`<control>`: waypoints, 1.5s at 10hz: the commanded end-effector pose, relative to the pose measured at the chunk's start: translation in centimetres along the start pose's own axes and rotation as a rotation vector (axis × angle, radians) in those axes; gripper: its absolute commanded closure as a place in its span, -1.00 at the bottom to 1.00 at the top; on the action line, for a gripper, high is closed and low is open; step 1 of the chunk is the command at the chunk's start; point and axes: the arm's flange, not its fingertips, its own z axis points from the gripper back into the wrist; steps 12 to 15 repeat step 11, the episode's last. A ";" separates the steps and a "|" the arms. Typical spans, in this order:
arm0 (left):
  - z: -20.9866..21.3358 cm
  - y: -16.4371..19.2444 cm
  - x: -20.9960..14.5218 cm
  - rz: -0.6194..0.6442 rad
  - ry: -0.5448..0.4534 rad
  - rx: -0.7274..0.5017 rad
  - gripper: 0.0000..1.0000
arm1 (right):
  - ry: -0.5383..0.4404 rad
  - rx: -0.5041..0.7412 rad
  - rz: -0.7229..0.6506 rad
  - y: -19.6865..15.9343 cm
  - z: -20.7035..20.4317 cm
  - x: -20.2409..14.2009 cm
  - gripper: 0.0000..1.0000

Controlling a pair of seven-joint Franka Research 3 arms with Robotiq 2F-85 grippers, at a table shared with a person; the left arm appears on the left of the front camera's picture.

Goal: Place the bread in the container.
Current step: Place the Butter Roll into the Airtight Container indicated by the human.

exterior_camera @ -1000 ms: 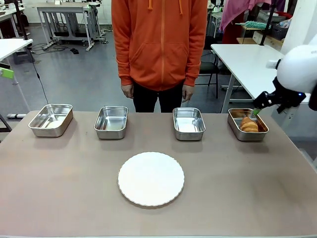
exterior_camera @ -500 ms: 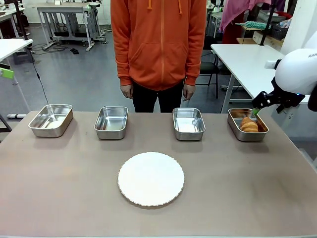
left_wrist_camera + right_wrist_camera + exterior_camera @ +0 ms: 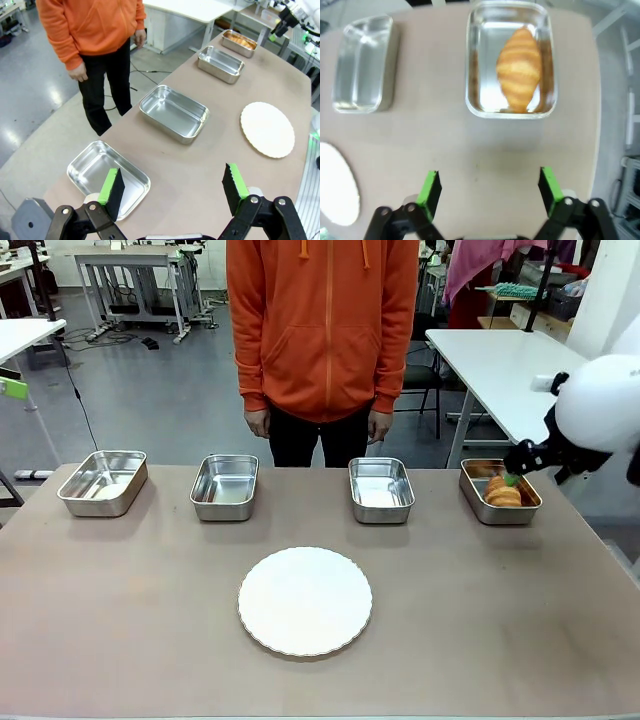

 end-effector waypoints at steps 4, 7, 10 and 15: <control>0.0 -0.2 0.1 -0.015 -0.010 -0.006 -1.00 | 0.065 0.002 -0.048 4.3 1.9 -9.0 -1.00; 0.0 -0.2 0.1 -0.015 -0.010 -0.006 -1.00 | 0.077 -0.003 -0.017 4.7 2.4 -4.4 -1.00; 0.0 -0.2 0.1 -0.015 -0.010 -0.006 -1.00 | 0.077 -0.003 -0.017 4.7 2.4 -4.4 -1.00; 0.0 -0.2 0.1 -0.015 -0.010 -0.006 -1.00 | 0.077 -0.003 -0.017 4.7 2.4 -4.4 -1.00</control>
